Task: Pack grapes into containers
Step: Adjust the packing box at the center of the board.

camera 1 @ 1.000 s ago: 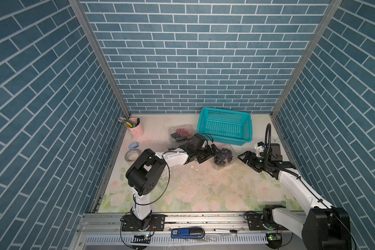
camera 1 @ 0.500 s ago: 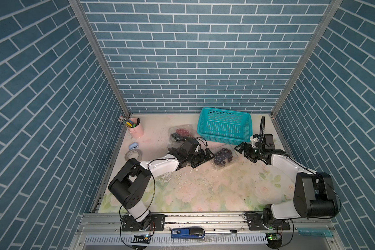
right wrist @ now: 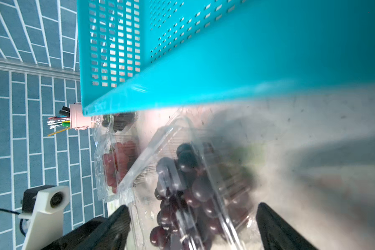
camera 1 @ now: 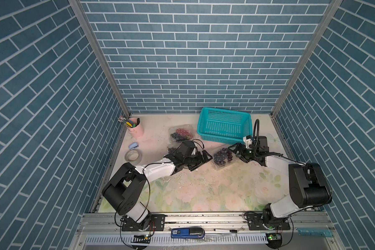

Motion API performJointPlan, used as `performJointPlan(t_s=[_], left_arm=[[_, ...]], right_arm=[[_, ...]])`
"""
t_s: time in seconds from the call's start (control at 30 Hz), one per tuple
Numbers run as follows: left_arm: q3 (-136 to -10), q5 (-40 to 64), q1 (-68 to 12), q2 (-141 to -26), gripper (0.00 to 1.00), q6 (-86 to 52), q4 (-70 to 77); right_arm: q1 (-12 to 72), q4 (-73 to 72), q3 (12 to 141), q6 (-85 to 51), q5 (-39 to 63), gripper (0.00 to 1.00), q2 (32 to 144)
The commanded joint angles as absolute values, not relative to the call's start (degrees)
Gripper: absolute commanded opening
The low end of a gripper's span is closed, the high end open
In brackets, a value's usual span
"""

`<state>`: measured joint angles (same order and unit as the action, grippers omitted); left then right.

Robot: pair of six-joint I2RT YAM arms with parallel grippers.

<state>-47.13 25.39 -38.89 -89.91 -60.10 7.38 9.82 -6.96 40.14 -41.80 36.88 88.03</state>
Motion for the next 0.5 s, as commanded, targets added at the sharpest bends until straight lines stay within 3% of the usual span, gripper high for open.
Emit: performJointPlan(t_s=[0.0, 0.27, 0.47], left_arm=[[-45.94, 26.71, -37.39, -89.25, 1.0, -60.43, 9.21], [-42.64, 27.44, -35.37, -86.94, 1.0, -60.08, 10.66], [-38.29, 27.79, -32.92, -83.65, 1.0, -59.64, 11.51]], right_arm=[[12.5, -9.67, 38.3, -45.68, 37.01, 0.92, 84.93], [22.22, -12.89, 33.09, -53.39, 30.45, 0.92, 79.74], [21.71, 4.45, 34.69, -44.31, 22.75, 0.93, 71.61]])
